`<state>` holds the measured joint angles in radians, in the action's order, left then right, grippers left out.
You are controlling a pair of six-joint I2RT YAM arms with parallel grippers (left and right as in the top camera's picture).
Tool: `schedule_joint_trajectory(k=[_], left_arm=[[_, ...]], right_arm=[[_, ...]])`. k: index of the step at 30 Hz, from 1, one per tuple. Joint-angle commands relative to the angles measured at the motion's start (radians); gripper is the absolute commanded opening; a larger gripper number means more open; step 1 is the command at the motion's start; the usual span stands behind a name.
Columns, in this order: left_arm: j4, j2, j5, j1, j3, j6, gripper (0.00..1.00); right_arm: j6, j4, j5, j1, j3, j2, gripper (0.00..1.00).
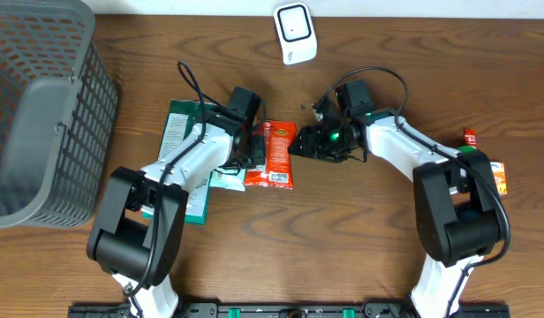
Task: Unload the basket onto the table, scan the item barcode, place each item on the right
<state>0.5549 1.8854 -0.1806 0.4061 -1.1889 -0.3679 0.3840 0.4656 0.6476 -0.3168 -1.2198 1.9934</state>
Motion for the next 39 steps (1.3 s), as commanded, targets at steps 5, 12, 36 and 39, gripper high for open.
schedule_joint_trajectory(k=[5, 12, 36, 39], left_arm=[[-0.033, 0.072, 0.009, 0.06, 0.011, -0.012, 0.08], [-0.05, 0.088, 0.01, 0.091, 0.011, -0.011, 0.09], [-0.064, -0.085, 0.15, 0.074, -0.019, -0.068, 0.08], [-0.079, -0.054, 0.166, 0.074, -0.019, -0.068, 0.08]], right_arm=[[0.0, -0.005, 0.042, -0.004, 0.007, 0.018, 0.63], [-0.007, -0.005, 0.042, -0.003, 0.007, 0.018, 0.63], [-0.049, -0.002, 0.042, 0.048, 0.007, 0.018, 0.69], [-0.049, -0.002, 0.042, 0.048, 0.007, 0.018, 0.69]])
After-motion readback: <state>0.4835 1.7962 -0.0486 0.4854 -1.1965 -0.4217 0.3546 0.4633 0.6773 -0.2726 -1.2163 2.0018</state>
